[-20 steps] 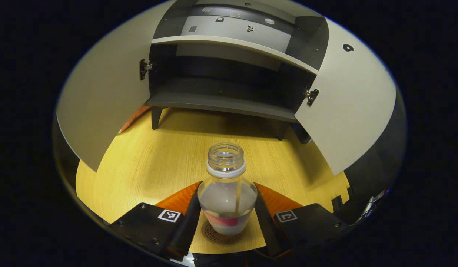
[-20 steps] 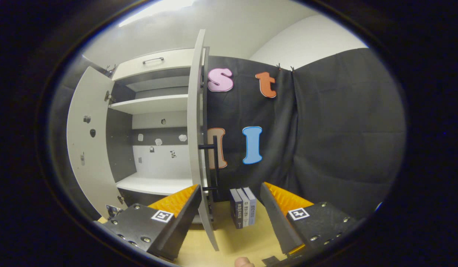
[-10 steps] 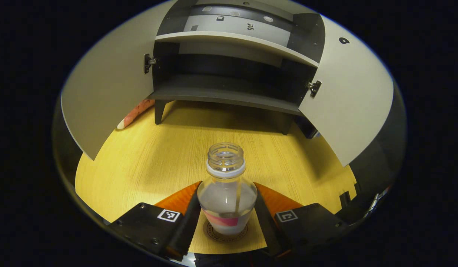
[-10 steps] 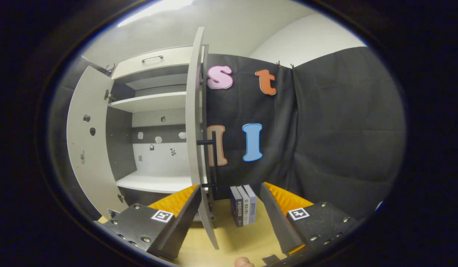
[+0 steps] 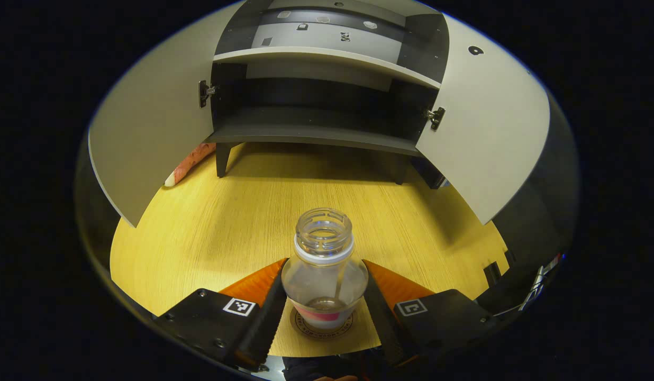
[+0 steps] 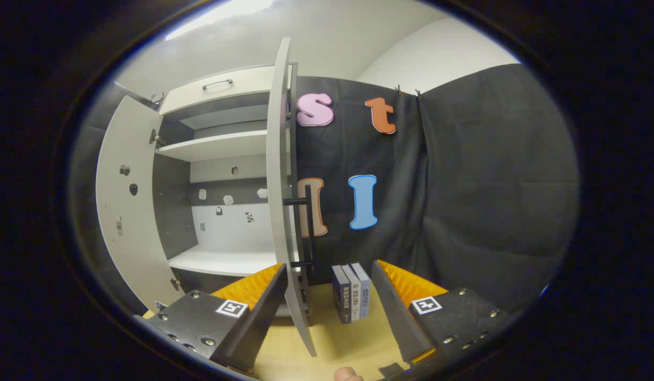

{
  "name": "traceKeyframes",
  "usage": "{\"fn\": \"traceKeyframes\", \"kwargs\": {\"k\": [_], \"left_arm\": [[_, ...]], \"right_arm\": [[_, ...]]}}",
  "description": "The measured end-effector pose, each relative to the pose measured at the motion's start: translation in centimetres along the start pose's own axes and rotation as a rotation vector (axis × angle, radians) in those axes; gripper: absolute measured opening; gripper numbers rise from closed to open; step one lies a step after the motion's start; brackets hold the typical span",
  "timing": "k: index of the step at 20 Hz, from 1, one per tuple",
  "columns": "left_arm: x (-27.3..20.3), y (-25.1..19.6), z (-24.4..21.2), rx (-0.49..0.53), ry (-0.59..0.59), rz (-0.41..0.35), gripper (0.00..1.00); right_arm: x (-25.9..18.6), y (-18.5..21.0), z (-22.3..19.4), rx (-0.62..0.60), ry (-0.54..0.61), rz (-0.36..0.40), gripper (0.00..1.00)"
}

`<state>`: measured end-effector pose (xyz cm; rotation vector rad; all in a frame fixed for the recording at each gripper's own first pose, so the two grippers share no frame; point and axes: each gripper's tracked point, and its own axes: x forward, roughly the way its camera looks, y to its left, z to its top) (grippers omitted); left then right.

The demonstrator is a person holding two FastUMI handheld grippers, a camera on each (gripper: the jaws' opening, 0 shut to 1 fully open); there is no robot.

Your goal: Grasp the bottle in the cabinet with the left hand and place it on the coaster, then close the right door with the right hand and the left door with the left hand.

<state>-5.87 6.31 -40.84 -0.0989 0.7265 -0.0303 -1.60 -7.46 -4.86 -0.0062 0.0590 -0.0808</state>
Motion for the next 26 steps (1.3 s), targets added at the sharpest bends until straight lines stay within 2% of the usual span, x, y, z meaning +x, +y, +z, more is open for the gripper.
{"fn": "traceKeyframes", "kwargs": {"k": [1,9,10,12,16,17,18,19,20,26], "left_arm": [[-0.1,-0.1,-0.1,0.003,0.0,-0.006,0.82],[-0.7,-0.4,-0.7,0.038,-0.001,-0.036,0.82],[-0.7,-0.5,-0.8,0.049,0.001,-0.036,0.82],[-0.7,-0.7,-0.9,0.072,0.003,-0.034,0.82],[-0.9,-0.8,-1.2,0.099,0.006,-0.024,0.82],[-0.9,-0.9,-1.1,0.105,0.003,-0.021,0.83],[-1.0,-1.0,-1.0,0.109,-0.004,-0.019,0.83],[-1.1,-1.1,-0.7,0.112,-0.015,-0.02,0.84],[-1.2,-1.3,-0.6,0.114,-0.021,-0.025,0.84],[-1.4,-1.6,-0.7,0.134,-0.023,-0.026,0.84]], "right_arm": [[0.1,0.0,-0.1,0.003,0.002,0.002,0.94],[0.2,0.6,-0.4,0.004,0.006,0.022,0.94],[0.2,0.6,-0.4,0.005,0.008,0.024,0.96],[0.2,0.8,-0.5,0.005,0.008,0.029,0.94],[0.1,0.7,-0.7,-0.001,0.008,0.031,0.94],[0.0,0.6,-0.7,-0.001,0.008,0.03,0.96],[-0.1,0.6,-0.7,-0.001,0.009,0.03,0.94],[0.0,0.6,-0.7,-0.001,0.009,0.03,0.96],[0.0,0.6,-0.7,0.0,0.009,0.03,0.94],[-0.1,1.1,-0.8,-0.005,0.011,0.044,0.94]]}}
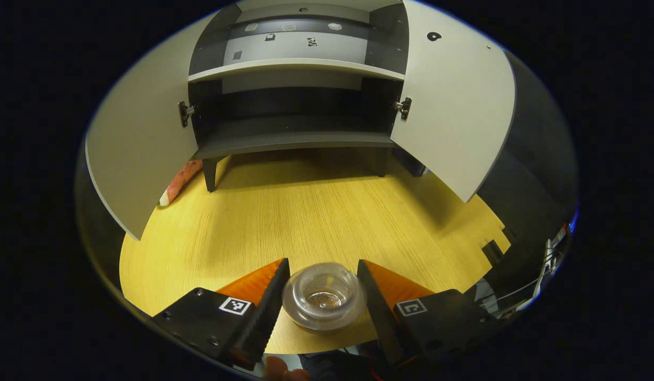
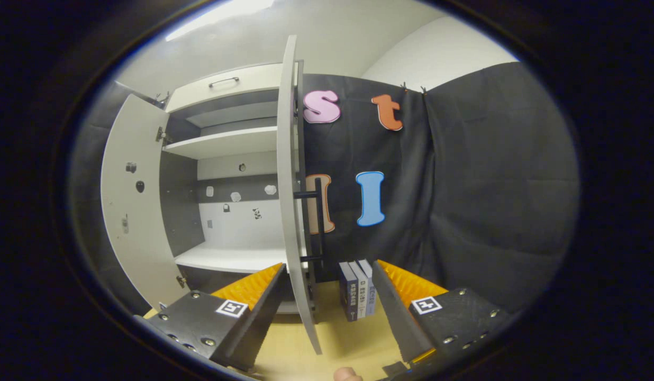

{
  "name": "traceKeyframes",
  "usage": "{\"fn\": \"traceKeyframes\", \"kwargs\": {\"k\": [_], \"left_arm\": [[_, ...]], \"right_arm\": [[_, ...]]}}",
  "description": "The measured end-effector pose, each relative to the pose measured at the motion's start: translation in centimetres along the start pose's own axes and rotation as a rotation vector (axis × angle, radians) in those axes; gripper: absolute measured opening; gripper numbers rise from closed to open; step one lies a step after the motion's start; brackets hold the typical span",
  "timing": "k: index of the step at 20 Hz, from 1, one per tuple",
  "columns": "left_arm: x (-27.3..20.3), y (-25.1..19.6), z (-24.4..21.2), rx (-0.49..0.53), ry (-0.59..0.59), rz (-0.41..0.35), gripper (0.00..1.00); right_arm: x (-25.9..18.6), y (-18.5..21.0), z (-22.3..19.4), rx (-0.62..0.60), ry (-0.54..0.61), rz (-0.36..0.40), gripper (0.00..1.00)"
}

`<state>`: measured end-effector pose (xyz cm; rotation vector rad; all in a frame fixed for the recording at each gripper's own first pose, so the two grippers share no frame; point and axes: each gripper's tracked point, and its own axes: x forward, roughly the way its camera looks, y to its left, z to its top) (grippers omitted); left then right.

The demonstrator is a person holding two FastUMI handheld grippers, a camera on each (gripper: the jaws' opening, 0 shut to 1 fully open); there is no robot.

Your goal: Grasp the bottle in the cabinet with the left hand and place it on the coaster, then close the right door with the right hand and the left door with the left hand.

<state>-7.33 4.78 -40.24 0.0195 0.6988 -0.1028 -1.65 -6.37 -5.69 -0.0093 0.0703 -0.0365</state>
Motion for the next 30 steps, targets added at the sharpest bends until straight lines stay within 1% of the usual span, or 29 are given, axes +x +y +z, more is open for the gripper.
{"fn": "traceKeyframes", "kwargs": {"k": [5,6,7,8,9,10,18,22,27,29,30], "left_arm": [[-0.2,0.3,0.4,-0.003,-0.014,0.013,0.84],[-0.2,0.4,0.4,-0.004,-0.013,0.015,0.84],[-0.3,0.5,0.5,-0.005,-0.016,0.018,0.84],[-0.3,0.5,0.6,-0.005,-0.019,0.021,0.84],[-0.4,0.6,0.9,-0.006,-0.025,0.023,0.89],[-0.6,0.6,1.1,-0.005,-0.032,0.026,0.84],[-3.0,0.0,5.7,0.001,-0.132,0.032,0.85],[-5.1,-0.1,9.6,-0.01,-0.209,0.037,0.84],[-8.0,-0.1,16.2,-0.028,-0.355,0.049,0.84],[-9.5,0.5,19.0,-0.022,-0.419,0.085,0.83],[-10.3,0.8,20.6,-0.014,-0.456,0.106,0.84]], "right_arm": [[-0.1,0.2,-0.1,-0.003,-0.002,0.008,0.94],[-0.1,0.2,-0.1,-0.003,-0.002,0.007,0.97],[-0.1,0.1,-0.1,-0.001,-0.002,0.007,0.94],[-0.1,0.1,-0.2,0.001,-0.002,0.007,0.94],[-0.1,0.0,-0.2,0.002,-0.003,0.006,0.94],[0.0,-0.1,-0.1,0.003,-0.002,0.005,0.94],[0.1,-0.1,-0.3,0.007,0.0,0.003,0.94],[0.2,-0.3,-0.5,0.006,0.005,0.002,0.94],[0.4,-0.3,-0.7,0.011,0.007,0.003,0.94],[0.4,-0.4,-0.7,0.011,0.006,0.003,0.94],[0.4,-0.5,-0.7,0.011,0.004,0.001,0.97]]}}
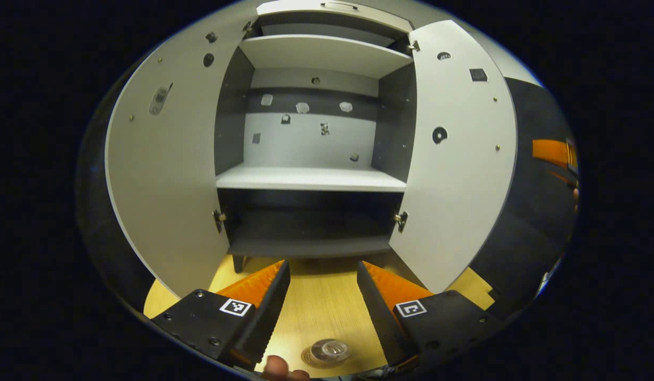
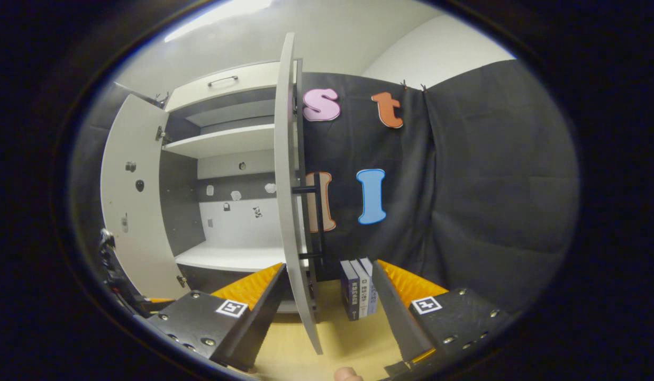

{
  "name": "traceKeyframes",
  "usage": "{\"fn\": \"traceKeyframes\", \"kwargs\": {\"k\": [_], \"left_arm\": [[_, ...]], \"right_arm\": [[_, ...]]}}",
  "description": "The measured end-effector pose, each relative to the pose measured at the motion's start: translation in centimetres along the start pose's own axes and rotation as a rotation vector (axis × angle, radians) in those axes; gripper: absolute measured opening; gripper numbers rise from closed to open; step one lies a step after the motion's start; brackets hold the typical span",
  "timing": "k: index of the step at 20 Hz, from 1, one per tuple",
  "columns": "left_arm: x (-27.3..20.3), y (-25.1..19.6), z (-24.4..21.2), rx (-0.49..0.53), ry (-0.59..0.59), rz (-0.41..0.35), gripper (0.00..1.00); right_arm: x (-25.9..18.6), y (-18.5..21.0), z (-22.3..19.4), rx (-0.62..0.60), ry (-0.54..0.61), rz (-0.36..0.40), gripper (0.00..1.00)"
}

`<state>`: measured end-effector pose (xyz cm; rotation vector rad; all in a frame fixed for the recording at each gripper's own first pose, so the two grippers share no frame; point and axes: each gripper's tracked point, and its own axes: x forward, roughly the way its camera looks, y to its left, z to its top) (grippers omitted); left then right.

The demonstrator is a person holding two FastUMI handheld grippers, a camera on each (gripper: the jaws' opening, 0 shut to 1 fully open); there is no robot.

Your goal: Grasp the bottle in the cabinet with the left hand and place it on the coaster, then close the right door with the right hand and the left door with the left hand.

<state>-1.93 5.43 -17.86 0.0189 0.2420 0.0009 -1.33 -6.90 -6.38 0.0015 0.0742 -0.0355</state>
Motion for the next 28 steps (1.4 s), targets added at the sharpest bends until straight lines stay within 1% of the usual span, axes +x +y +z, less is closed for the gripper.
{"fn": "traceKeyframes", "kwargs": {"k": [1,2,4,5,6,7,8,9,10,12,13,14,15,16,17,18,19,20,21,22,25,26,27,28], "left_arm": [[-0.1,0.3,1.9,0.015,-0.046,0.016,0.84],[-0.4,0.6,3.7,0.029,-0.087,0.03,0.84],[-1.1,0.9,7.3,0.049,-0.167,0.051,0.84],[-1.5,1.0,8.9,0.046,-0.199,0.055,0.84],[-1.9,0.9,10.1,0.035,-0.221,0.057,0.88],[-2.3,1.0,11.1,0.019,-0.241,0.06,0.94],[-2.6,0.8,12.2,0.002,-0.26,0.056,0.99],[-2.8,0.7,13.0,-0.014,-0.276,0.052,0.99],[-3.1,0.7,13.5,-0.025,-0.288,0.051,0.98],[-3.5,1.0,14.1,-0.033,-0.294,0.056,0.98],[-3.8,1.1,14.2,-0.032,-0.295,0.06,0.94],[-3.8,1.3,14.3,-0.031,-0.297,0.065,0.97],[-4.0,1.5,14.4,-0.031,-0.299,0.071,0.97],[-4.2,1.7,14.2,-0.032,-0.3,0.077,0.97],[-4.4,1.9,14.1,-0.033,-0.298,0.085,0.97],[-4.5,2.2,14.0,-0.034,-0.295,0.093,0.97],[-4.6,2.5,13.9,-0.035,-0.293,0.099,0.97],[-4.7,2.8,13.8,-0.037,-0.294,0.109,0.97],[-4.8,3.1,13.8,-0.039,-0.294,0.117,0.97],[-4.8,3.4,13.7,-0.043,-0.292,0.123,0.97],[-4.8,4.1,13.4,-0.053,-0.288,0.137,0.97],[-4.9,4.3,13.4,-0.056,-0.288,0.14,0.97],[-4.8,4.4,13.3,-0.061,-0.285,0.143,0.97],[-4.8,4.5,13.3,-0.065,-0.285,0.144,0.97]], "right_arm": [[0.1,0.1,0.0,0.0,-0.001,-0.001,0.96],[0.0,0.0,0.0,0.001,-0.002,-0.002,0.94],[0.1,-0.2,0.2,0.001,-0.003,-0.006,0.94],[0.1,-0.3,0.2,0.0,-0.004,-0.01,0.97],[0.2,-0.5,0.3,0.0,-0.008,-0.015,0.96],[0.4,-0.5,0.4,0.0,-0.01,-0.019,0.94],[0.5,-0.7,0.6,0.0,-0.013,-0.023,0.94],[0.7,-0.9,0.8,0.0,-0.019,-0.031,0.94],[0.8,-1.2,1.1,-0.001,-0.029,-0.04,0.96],[1.4,-1.9,1.8,-0.004,-0.048,-0.066,0.96],[1.6,-2.3,1.9,-0.004,-0.055,-0.082,0.94],[2.0,-2.6,2.2,-0.001,-0.061,-0.092,0.97],[2.5,-2.6,2.3,0.004,-0.066,-0.095,0.97],[2.9,-2.5,2.5,0.007,-0.071,-0.097,0.94],[3.1,-2.4,2.6,0.007,-0.077,-0.098,0.96],[3.4,-2.2,2.9,0.006,-0.084,-0.094,0.96],[3.6,-2.0,3.0,0.002,-0.091,-0.092,0.94],[3.8,-1.8,3.2,-0.003,-0.098,-0.091,0.97],[4.1,-1.8,3.2,-0.009,-0.101,-0.09,0.97],[4.3,-1.6,3.3,-0.011,-0.102,-0.085,0.94],[4.8,-1.4,2.9,-0.004,-0.089,-0.071,0.96],[4.8,-1.2,2.8,0.0,-0.085,-0.063,0.94],[4.9,-0.9,2.9,0.003,-0.081,-0.046,0.94],[5.0,-0.6,2.8,0.005,-0.075,-0.028,0.96]]}}
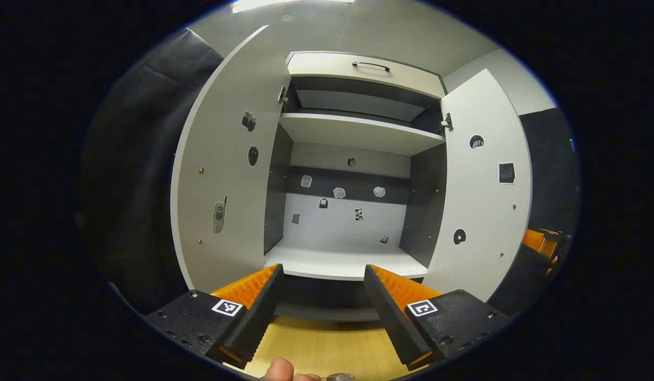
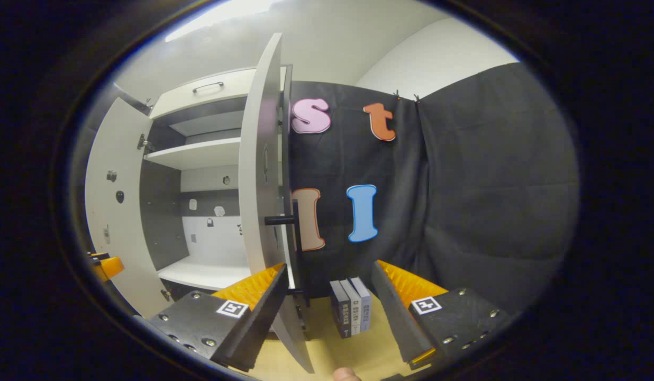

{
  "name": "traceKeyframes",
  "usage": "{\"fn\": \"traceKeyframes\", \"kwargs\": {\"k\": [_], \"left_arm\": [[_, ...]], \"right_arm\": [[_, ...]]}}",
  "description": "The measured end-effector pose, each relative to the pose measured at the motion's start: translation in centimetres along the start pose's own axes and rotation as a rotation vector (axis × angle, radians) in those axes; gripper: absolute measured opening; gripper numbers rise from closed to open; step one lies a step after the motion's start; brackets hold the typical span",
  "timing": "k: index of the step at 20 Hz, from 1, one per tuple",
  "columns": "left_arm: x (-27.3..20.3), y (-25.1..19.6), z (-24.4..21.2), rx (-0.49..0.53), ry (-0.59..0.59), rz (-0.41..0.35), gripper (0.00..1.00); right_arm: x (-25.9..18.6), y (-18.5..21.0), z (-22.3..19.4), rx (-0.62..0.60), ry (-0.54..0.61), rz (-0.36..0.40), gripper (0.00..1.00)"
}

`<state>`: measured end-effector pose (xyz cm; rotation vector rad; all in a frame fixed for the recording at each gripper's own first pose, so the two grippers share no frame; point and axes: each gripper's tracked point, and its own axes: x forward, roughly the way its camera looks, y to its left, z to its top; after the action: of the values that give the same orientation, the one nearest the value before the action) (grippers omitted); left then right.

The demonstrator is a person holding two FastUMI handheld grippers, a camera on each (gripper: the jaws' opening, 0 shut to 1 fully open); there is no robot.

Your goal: Grasp the bottle in the cabinet with the left hand and place it on the coaster, then close the right door with the right hand and the left door with the left hand.

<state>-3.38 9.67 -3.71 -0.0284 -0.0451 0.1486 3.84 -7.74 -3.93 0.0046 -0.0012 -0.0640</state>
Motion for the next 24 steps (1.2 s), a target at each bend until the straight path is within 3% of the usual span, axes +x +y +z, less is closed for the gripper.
{"fn": "traceKeyframes", "kwargs": {"k": [9,11,12,24], "left_arm": [[0.0,0.0,-0.2,0.004,0.009,-0.004,0.97],[0.0,0.5,-0.4,0.013,0.011,0.008,0.97],[-0.2,0.7,-0.5,0.013,0.011,0.015,0.97],[-0.8,1.7,-1.8,-0.027,0.046,0.049,0.97]], "right_arm": [[-0.2,6.4,-0.5,-0.015,0.008,0.15,0.93],[0.0,8.0,-0.5,-0.025,0.007,0.183,0.96],[0.1,8.6,-0.4,-0.031,0.008,0.195,0.93],[0.8,14.4,-1.4,-0.012,0.036,0.338,0.96]]}}
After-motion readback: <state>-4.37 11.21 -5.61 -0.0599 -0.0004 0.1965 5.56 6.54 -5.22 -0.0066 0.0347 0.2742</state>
